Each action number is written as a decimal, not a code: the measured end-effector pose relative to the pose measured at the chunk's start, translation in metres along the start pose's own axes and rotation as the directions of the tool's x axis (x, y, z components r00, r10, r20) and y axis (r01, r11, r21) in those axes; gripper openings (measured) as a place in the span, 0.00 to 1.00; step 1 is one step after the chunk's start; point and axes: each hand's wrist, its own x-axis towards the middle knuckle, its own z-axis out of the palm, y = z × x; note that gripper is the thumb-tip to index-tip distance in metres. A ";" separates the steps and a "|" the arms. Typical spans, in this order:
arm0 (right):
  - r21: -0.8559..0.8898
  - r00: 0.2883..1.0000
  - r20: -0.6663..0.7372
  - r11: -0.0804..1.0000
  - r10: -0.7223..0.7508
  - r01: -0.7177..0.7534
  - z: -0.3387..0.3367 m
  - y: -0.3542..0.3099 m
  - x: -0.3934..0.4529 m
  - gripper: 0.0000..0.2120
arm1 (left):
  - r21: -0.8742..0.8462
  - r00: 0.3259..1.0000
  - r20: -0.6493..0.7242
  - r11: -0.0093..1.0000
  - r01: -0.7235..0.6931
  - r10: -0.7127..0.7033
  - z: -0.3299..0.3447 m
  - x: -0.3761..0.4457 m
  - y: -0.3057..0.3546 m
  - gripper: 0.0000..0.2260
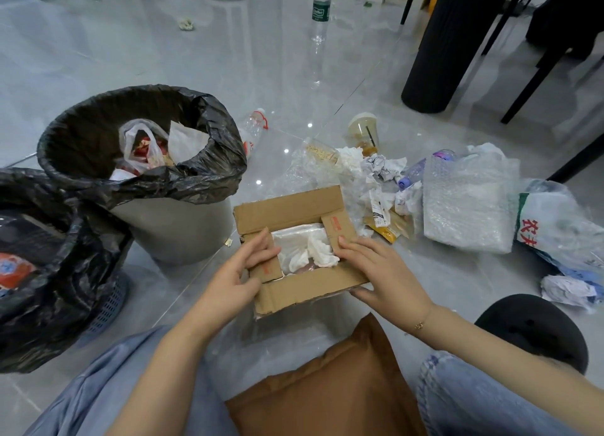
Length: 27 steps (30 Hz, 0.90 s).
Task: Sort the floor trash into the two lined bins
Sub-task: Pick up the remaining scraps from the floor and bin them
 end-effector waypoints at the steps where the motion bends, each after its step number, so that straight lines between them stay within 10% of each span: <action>1: 0.015 0.999 -0.046 1.000 -0.006 0.007 0.001 -0.004 0.002 0.25 | 0.018 1.000 0.009 1.000 -0.006 0.006 -0.001 0.000 -0.001 0.37; 9: -0.112 0.991 -0.037 0.986 -0.126 0.121 0.003 -0.008 0.015 0.14 | 0.085 0.996 0.083 0.996 0.020 -0.027 -0.001 -0.001 -0.005 0.35; 14: -0.277 0.979 0.198 0.954 -0.057 0.111 0.004 -0.014 0.035 0.11 | 0.586 0.963 0.237 0.771 -0.249 0.131 0.014 0.005 -0.006 0.46; 20: 0.240 0.985 0.090 0.957 0.146 -0.163 -0.020 -0.011 0.026 0.12 | 0.246 0.989 -0.098 0.965 -0.088 0.115 0.008 0.007 0.000 0.08; 27: 0.486 0.898 0.130 0.763 0.420 -0.427 -0.024 -0.013 0.015 0.27 | 0.094 0.986 -0.163 0.995 0.031 -0.015 0.012 0.005 0.012 0.04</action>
